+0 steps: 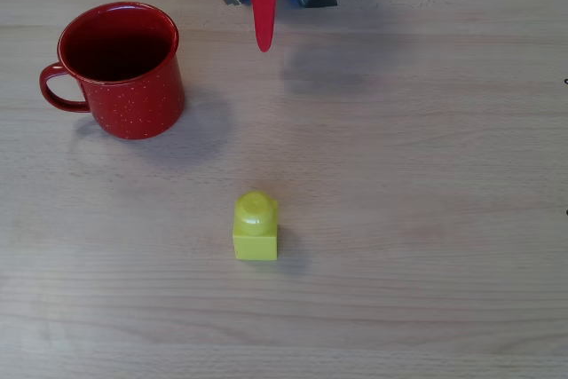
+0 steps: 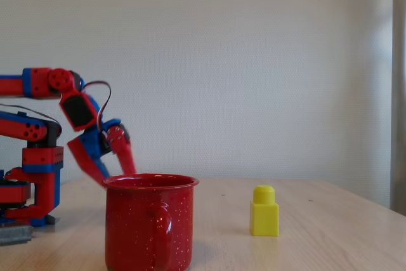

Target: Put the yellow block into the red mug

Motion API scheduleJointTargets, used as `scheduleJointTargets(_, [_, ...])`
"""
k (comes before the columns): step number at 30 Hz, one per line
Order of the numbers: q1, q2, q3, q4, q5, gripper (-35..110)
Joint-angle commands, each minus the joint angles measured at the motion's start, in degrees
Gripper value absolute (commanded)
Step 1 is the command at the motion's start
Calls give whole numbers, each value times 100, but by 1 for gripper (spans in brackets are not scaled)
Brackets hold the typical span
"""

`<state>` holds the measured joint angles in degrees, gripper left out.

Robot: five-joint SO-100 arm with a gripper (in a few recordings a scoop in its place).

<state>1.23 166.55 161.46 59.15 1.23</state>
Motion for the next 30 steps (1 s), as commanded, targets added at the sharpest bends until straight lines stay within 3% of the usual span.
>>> scheduleJointTargets(1, [88,-668,-1072,-53,176,0])
scheduleJointTargets(24, [431,-6688,-7928,1547,800,0])
scheduleJointTargets(30, [299,-7532,-8613,1644,844,25])
